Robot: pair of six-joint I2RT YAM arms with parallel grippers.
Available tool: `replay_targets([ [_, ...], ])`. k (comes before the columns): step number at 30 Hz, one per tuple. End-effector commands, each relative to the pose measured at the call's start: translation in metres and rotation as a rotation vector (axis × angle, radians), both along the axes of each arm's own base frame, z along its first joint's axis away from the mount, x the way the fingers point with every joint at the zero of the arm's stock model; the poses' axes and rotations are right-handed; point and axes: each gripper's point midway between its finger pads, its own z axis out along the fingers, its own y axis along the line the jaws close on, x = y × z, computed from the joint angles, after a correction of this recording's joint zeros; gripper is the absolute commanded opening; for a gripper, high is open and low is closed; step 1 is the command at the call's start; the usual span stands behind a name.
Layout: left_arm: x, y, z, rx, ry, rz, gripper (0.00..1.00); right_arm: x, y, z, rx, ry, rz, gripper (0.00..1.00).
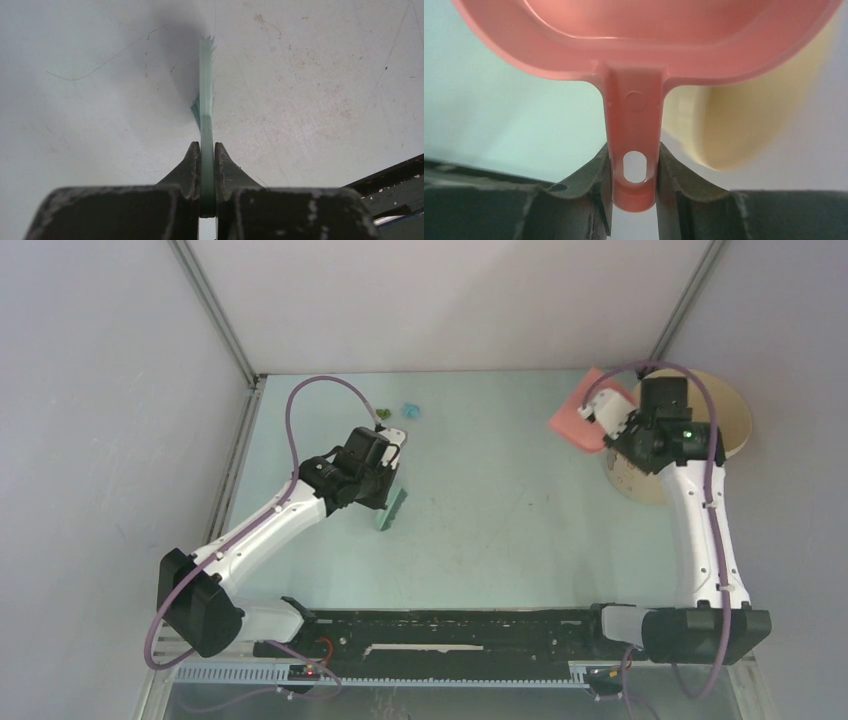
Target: Sweep away the paper scraps from the table
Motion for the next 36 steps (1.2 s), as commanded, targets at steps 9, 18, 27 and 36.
replay_targets([
  [9,0.047,0.005,0.055,-0.135,-0.129,0.233,0.0,-0.076,0.157,-0.141,0.692,0.464,0.038,0.0],
  [18,0.123,0.02,0.148,-0.579,-0.41,0.659,0.0,-0.068,0.179,-0.21,0.547,0.445,0.069,0.0],
  [27,0.217,0.025,0.147,-0.924,-0.489,0.953,0.0,-0.075,0.189,-0.24,0.492,0.482,0.104,0.0],
  [36,0.29,0.009,0.067,-1.106,-0.292,1.155,0.0,-0.08,0.192,-0.251,0.47,0.525,0.123,0.0],
])
